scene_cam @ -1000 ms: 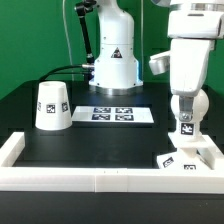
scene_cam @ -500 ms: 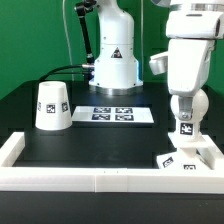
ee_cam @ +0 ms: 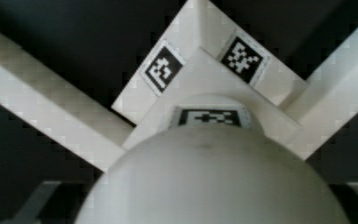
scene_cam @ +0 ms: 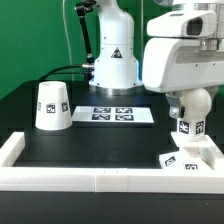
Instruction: Assemble lamp
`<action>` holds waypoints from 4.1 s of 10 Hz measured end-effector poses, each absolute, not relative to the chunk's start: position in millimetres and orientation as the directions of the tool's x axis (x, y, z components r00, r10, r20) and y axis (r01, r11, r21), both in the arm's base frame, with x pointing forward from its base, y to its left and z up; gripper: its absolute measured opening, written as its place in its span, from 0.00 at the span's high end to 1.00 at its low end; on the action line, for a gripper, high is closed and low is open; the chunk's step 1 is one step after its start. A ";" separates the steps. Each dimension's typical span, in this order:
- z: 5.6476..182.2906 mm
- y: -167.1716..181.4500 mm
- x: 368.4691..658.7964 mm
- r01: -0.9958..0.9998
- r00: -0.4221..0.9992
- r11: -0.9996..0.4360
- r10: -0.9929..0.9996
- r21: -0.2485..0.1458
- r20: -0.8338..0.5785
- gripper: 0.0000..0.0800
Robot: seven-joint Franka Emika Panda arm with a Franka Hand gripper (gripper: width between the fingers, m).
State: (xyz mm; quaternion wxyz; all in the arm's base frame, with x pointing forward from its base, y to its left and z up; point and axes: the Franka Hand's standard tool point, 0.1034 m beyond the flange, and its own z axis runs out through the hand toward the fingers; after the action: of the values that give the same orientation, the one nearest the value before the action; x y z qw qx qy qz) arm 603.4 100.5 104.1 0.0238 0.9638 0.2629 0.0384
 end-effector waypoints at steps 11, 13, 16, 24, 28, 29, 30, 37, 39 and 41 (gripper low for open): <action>104.6 96.1 606.3 -0.485 0.869 -0.873 -0.487 -0.047 0.082 0.28; 104.6 96.5 605.7 -0.680 0.729 -0.730 -0.684 -0.070 0.040 0.28; 104.2 101.5 603.6 -0.873 0.485 -0.483 -0.874 -0.070 -0.023 0.28; 103.8 105.2 601.9 -0.977 0.212 -0.207 -0.973 -0.056 -0.087 0.15; 106.1 109.6 602.0 -0.865 0.501 -0.495 -0.863 -0.083 -0.065 0.13; 106.8 110.4 602.1 -0.801 0.597 -0.591 -0.801 -0.091 -0.055 0.13; 107.5 111.1 602.2 -0.745 0.666 -0.660 -0.745 -0.097 -0.046 0.13; 110.3 109.0 601.7 -0.168 0.985 -0.980 -0.172 -0.105 0.029 0.13; 109.8 107.9 601.7 -0.041 0.998 -0.994 -0.045 -0.100 0.041 0.13; 109.1 104.3 604.7 0.197 0.978 -0.979 0.192 -0.057 0.086 0.13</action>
Offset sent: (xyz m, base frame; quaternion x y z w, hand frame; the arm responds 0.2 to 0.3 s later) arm 0.0000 0.0000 0.0000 0.0000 0.0000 0.1296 0.9916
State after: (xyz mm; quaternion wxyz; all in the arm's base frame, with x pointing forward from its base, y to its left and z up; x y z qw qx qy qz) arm 604.7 104.3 109.1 -0.0325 0.9939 0.0977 0.0402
